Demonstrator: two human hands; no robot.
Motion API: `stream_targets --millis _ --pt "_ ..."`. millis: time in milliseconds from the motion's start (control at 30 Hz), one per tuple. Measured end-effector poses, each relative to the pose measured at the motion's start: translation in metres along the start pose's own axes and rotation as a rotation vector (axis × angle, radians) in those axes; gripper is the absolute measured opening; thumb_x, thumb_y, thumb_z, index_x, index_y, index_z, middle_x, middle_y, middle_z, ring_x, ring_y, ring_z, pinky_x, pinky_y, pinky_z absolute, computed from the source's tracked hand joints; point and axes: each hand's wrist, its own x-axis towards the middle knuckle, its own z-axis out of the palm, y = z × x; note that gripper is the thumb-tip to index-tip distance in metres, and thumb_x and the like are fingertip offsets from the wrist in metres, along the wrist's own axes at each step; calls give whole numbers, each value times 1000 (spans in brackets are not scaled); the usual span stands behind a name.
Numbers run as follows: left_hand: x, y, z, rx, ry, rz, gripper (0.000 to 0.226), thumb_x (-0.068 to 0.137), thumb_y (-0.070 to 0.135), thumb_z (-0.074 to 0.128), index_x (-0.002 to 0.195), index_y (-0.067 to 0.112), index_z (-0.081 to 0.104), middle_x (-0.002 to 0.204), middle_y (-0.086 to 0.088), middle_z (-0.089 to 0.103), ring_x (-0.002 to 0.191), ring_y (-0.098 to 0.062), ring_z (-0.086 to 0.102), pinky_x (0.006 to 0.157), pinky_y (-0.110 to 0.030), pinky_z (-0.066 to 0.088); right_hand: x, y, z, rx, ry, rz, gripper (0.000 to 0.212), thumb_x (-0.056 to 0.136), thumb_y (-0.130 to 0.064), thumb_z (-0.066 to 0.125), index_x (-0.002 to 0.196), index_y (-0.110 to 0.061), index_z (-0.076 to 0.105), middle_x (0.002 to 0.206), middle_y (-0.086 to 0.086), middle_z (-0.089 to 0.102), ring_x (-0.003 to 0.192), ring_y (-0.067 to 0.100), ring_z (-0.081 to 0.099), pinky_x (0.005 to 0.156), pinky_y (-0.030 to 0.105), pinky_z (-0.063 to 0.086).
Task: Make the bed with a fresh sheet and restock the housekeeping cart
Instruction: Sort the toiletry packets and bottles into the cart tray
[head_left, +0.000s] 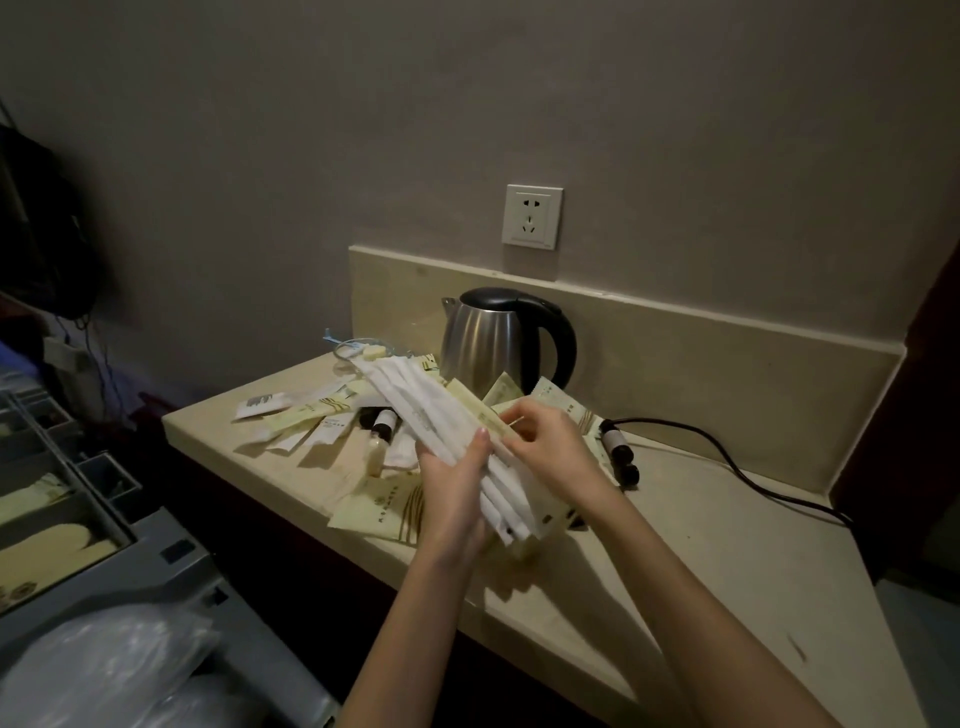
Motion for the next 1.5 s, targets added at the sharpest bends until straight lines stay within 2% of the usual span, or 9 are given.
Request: stream_targets --millis 167,300,400,600,700,800,933,1233,1500 --pt "11 3 -11 18 76 -2 53 87 11 66 131 7 38 115 -19 63 94 -30 68 75 -43 59 -3 6 -12 25 -201 26 21 95 -19 54 110 -19 68 111 -7 60 100 6 56 82 19 48" --pt "16 18 -31 91 110 -23 42 88 7 63 123 7 39 107 -17 62 90 -32 67 76 -47 58 1 32 -29 -255 -252 58 18 83 -26 70 99 -32 66 115 -11 51 106 6 48 97 28 42" --pt "17 23 -47 134 104 -49 47 87 8 64 127 4 41 112 -19 63 89 -31 68 64 -40 60 5 52 -31 -442 -392 116 27 78 -29 75 103 -33 64 118 -9 51 111 10 46 101 32 40" --pt "2 17 -55 180 91 -82 26 87 5 64 111 0 56 98 -18 68 84 -29 69 64 -39 58 11 53 -27 -505 -363 130 37 76 -30 76 108 -26 59 110 -8 50 104 12 47 88 26 43" --pt "-1 18 -53 169 98 -85 14 86 4 65 99 4 60 89 -15 69 77 -25 68 59 -34 59 14 46 -35 -472 -298 89 19 81 -22 72 99 -24 64 96 -11 54 94 10 51 67 16 38" --pt "-1 17 -49 115 113 -83 9 85 3 65 93 2 61 84 -14 69 72 -24 69 58 -32 58 13 35 -46 -330 -198 94 12 84 -19 69 93 -27 66 89 -14 61 88 7 59 69 19 46" --pt "-4 15 -43 -32 57 -122 17 85 2 65 101 -5 63 86 -19 73 77 -29 72 65 -36 58 6 6 -33 -159 -90 54 18 86 -18 67 104 -19 69 90 -11 66 86 -1 61 75 19 51" --pt "-8 37 -82 -58 30 -7 29 90 5 60 117 -5 57 100 -21 71 88 -28 71 72 -36 60 -3 -39 45 53 -236 0 14 91 -24 61 97 -22 74 88 -11 69 84 7 63 73 24 53" --pt "-6 50 -147 33 231 -15 42 88 0 61 127 -3 43 109 -19 63 90 -28 64 87 -43 51 11 -21 95 -441 -417 57 51 78 -29 75 126 -19 58 121 -1 59 102 13 54 86 28 46"
